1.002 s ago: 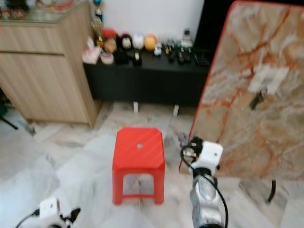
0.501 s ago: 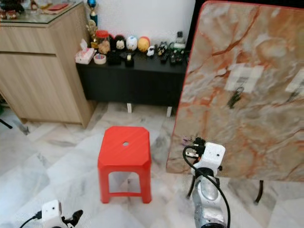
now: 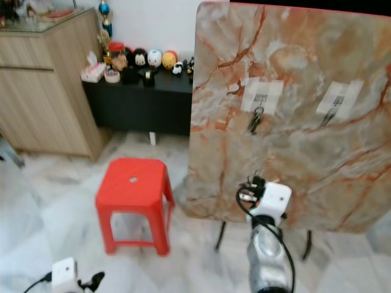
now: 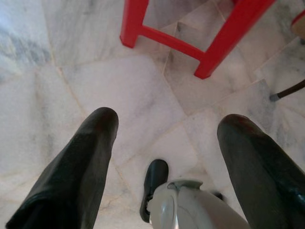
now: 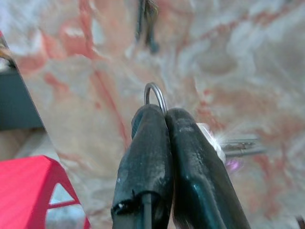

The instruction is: Hang keys on a hook

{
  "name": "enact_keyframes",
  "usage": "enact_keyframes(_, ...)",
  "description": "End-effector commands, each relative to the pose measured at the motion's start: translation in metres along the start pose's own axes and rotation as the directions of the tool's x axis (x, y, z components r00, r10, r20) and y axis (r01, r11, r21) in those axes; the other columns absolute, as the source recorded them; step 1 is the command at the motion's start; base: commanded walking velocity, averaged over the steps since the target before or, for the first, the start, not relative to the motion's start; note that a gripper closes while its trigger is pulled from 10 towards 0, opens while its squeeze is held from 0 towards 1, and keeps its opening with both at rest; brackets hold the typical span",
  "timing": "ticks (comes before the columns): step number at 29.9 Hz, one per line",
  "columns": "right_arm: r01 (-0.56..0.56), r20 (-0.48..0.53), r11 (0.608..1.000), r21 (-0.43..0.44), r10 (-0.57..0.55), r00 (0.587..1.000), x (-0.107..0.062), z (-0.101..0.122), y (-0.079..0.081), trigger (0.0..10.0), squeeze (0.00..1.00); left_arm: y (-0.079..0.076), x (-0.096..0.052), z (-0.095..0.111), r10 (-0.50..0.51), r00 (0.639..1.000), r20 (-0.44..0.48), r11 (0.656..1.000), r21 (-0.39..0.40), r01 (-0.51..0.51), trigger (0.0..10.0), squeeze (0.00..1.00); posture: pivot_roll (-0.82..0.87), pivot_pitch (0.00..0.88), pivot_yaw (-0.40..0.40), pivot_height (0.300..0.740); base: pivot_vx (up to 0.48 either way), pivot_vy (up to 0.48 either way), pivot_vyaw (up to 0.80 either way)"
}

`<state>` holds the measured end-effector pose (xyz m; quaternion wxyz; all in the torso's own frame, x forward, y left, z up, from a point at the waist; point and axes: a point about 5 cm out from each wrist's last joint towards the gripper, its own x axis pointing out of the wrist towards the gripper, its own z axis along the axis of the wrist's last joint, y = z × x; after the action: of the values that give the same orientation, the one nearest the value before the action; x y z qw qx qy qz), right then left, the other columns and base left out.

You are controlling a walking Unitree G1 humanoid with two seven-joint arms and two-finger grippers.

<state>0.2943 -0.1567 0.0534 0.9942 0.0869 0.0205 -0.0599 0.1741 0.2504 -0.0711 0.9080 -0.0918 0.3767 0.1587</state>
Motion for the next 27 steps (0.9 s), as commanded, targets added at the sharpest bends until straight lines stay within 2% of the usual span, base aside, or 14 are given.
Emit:
enact_keyframes(1, 0.027, 0.023, 1.000, 0.000, -0.027, 0.999, 0.0025, 0.0064, -0.0086, 10.0, 0.00, -0.0045, 0.0007, -0.0003, -0.011, 1.000, -0.005, 1.000, -0.003, 0.010, 10.0, 0.00, 0.00, 0.003, -0.058, 0.740, 0.000, -0.398, 0.00)
enact_keyframes(5, 0.029, 0.024, 1.000, 0.005, -0.029, 0.999, 0.0028, 0.0068, -0.0088, 10.0, 0.00, -0.0043, 0.0004, -0.0014, -0.010, 1.000, -0.008, 1.000, -0.005, 0.010, 10.0, 0.00, 0.00, 0.002, -0.058, 0.740, 0.000, -0.394, 0.00)
enact_keyframes(9, 0.029, 0.023, 1.000, 0.008, -0.029, 0.999, 0.0033, 0.0066, -0.0079, 10.0, 0.00, -0.0040, 0.0005, -0.0011, -0.010, 1.000, -0.008, 1.000, -0.005, 0.010, 10.0, 0.00, 0.00, 0.000, -0.057, 0.740, 0.000, -0.393, -0.73)
enact_keyframes(27, 0.038, 0.046, 0.999, 0.018, -0.039, 0.998, 0.0060, 0.0103, -0.0048, 10.0, 0.00, -0.0072, 0.0005, -0.0027, -0.027, 0.999, -0.019, 0.999, 0.021, 0.028, 10.0, 0.00, 0.01, 0.000, -0.052, 0.740, 0.000, -0.366, 0.00)
